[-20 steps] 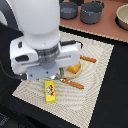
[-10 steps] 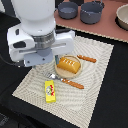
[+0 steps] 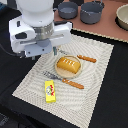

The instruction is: Place the bread, butter, and milk from the table onto the serving area.

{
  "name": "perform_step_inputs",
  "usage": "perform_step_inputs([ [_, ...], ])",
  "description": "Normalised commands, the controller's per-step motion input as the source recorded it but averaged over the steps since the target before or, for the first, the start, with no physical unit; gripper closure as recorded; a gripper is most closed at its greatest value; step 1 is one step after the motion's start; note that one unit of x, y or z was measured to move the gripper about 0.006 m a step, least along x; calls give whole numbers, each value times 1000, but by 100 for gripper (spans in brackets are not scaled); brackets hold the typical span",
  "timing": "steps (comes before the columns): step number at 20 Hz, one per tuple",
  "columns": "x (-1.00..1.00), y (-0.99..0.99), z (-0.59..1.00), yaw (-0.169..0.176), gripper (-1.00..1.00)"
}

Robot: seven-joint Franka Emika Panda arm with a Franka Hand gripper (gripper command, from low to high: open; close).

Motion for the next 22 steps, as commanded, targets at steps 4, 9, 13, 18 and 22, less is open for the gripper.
perform_step_inputs([
  [4, -476, 676, -171, 68, -100],
  [9, -491, 678, -202, 75, -100],
  [13, -476, 661, -179, 87, -100],
  [18, -467, 663, -147, 91, -100],
  [22, -596, 583, -67, 93, -100],
])
